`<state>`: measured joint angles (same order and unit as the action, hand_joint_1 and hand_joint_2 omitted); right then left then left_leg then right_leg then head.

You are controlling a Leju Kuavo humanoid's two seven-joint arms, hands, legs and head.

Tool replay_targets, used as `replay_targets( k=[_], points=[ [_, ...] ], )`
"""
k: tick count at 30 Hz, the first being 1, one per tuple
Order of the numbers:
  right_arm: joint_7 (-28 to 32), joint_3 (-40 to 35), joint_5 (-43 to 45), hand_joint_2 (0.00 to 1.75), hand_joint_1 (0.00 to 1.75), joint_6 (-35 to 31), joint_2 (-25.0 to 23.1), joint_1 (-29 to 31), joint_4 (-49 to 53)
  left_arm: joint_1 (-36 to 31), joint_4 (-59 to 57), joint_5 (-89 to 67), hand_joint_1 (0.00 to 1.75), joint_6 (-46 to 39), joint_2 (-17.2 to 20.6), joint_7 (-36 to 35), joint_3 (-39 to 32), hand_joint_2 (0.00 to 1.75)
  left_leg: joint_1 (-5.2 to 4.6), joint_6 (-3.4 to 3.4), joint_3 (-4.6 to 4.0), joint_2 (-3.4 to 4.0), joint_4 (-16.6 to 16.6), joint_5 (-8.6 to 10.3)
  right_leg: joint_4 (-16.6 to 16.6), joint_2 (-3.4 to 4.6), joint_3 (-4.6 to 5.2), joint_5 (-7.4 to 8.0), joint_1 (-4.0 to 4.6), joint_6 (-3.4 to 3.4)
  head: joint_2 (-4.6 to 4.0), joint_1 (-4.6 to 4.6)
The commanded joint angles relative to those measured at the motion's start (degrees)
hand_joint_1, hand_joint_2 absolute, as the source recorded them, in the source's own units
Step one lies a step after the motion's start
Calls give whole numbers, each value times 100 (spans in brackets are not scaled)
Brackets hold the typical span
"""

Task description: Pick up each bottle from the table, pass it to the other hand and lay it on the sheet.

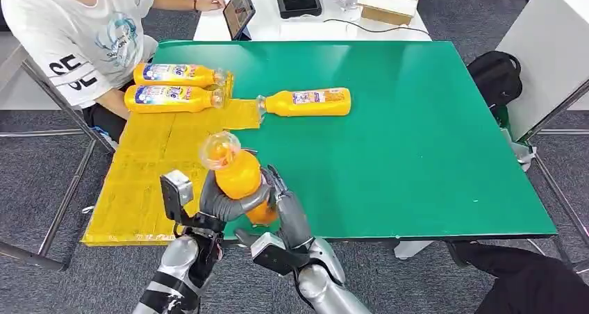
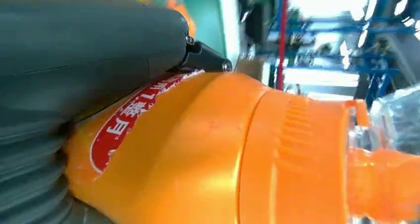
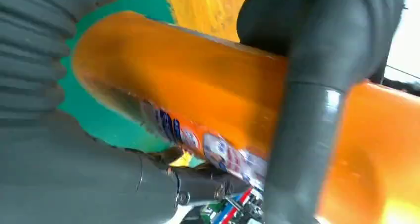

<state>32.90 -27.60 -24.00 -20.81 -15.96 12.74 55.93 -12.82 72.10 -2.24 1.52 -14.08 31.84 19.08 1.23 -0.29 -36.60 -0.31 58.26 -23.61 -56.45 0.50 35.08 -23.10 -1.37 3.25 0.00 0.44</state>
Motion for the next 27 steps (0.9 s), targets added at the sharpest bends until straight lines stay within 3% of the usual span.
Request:
replay_targets(
  k=[1,12,15,22,26,27],
  points=[
    [-66,-367,-25,0,0,-54,211,-92,1002,-416,37,-922,175,-1248,162,257,-216,175,2,6,20,-1,3,-10,-3,-8,-21,-11,6,-16,0,0],
    [-81,-414,-18,0,0,-53,242,-118,1194,-489,-18,-1029,175,-1404,199,291,-320,175,2,5,17,-3,-4,-4,5,-10,-18,-5,5,-11,0,0],
    [-31,-513,26,0,0,-108,310,-132,1455,-636,-200,-1469,175,-2226,230,401,-580,175,2,8,31,1,-5,-10,5,-7,-32,-9,6,-17,0,-2],
    [-136,-560,111,0,0,-73,319,-82,1376,-1000,-835,-2009,175,-2920,328,481,-989,175,3,5,28,-3,-7,-4,6,-10,-27,-6,7,-17,0,-2],
    [108,-488,182,0,0,-498,347,-115,1744,-1599,-2068,-3487,175,-4102,624,251,-1025,175,1,5,23,-1,-7,-1,4,-7,-22,-3,3,-12,0,-2],
    [154,-475,231,0,0,-590,366,-118,1856,-1659,-2136,-4414,175,-4152,578,155,-1460,175,2,7,31,2,-7,-5,6,-6,-30,-5,5,-15,0,0]
  ],
)
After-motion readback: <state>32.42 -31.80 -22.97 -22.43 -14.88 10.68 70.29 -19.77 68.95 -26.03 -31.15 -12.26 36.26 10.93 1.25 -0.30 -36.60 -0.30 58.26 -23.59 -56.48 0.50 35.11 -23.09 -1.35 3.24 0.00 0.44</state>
